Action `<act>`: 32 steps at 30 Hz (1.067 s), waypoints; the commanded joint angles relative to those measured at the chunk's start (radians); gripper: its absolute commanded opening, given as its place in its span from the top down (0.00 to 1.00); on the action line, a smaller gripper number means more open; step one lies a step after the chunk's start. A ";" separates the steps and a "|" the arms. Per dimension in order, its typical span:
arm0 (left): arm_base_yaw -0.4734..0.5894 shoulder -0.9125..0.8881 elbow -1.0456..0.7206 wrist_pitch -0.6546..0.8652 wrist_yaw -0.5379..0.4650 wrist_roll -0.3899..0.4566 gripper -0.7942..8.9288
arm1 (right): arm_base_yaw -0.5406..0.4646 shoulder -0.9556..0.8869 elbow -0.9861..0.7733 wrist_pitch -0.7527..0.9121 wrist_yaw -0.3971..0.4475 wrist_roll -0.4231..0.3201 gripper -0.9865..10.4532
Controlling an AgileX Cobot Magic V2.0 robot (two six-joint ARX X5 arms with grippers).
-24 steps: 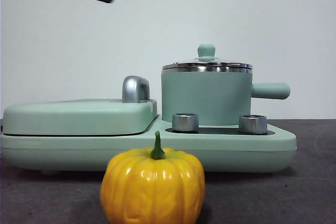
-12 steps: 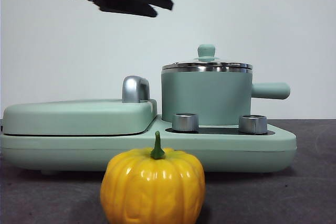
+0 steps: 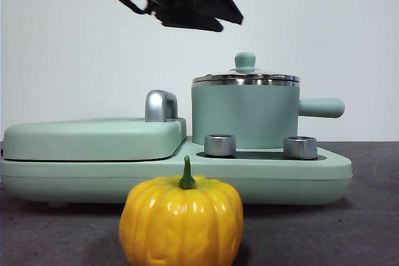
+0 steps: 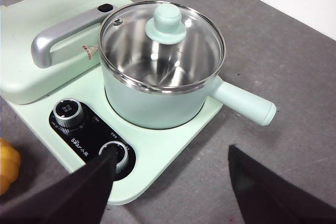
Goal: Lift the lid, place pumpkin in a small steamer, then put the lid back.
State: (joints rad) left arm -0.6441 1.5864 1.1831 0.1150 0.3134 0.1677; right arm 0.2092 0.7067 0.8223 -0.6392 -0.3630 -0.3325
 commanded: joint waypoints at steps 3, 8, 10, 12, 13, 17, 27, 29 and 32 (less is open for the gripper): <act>-0.018 0.090 0.089 0.019 0.002 -0.005 0.66 | 0.005 0.004 0.016 0.010 0.001 0.012 0.62; -0.020 0.164 0.138 0.036 0.002 -0.034 0.66 | 0.005 0.004 0.016 0.010 0.001 0.012 0.62; -0.020 0.181 0.138 0.052 0.002 -0.035 0.66 | 0.005 0.004 0.016 0.010 0.001 0.012 0.62; -0.020 0.195 0.138 0.059 0.002 -0.040 0.66 | 0.005 0.004 0.016 0.010 0.001 0.012 0.62; -0.020 0.201 0.138 0.058 0.002 -0.042 0.66 | 0.005 0.004 0.016 0.010 0.001 0.012 0.62; -0.020 0.220 0.138 0.057 0.002 -0.043 0.66 | 0.005 0.004 0.016 0.010 0.001 0.012 0.62; -0.020 0.229 0.138 0.050 0.002 -0.050 0.67 | 0.005 0.004 0.016 0.010 0.001 0.012 0.62; -0.020 0.229 0.138 0.038 0.002 -0.050 0.68 | 0.005 0.004 0.016 0.010 0.001 0.012 0.62; -0.020 0.229 0.138 0.012 0.002 -0.049 0.77 | 0.005 0.004 0.016 0.010 0.001 0.012 0.62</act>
State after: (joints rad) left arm -0.6533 1.7939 1.2991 0.1234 0.3134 0.1265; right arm 0.2092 0.7067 0.8223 -0.6392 -0.3630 -0.3325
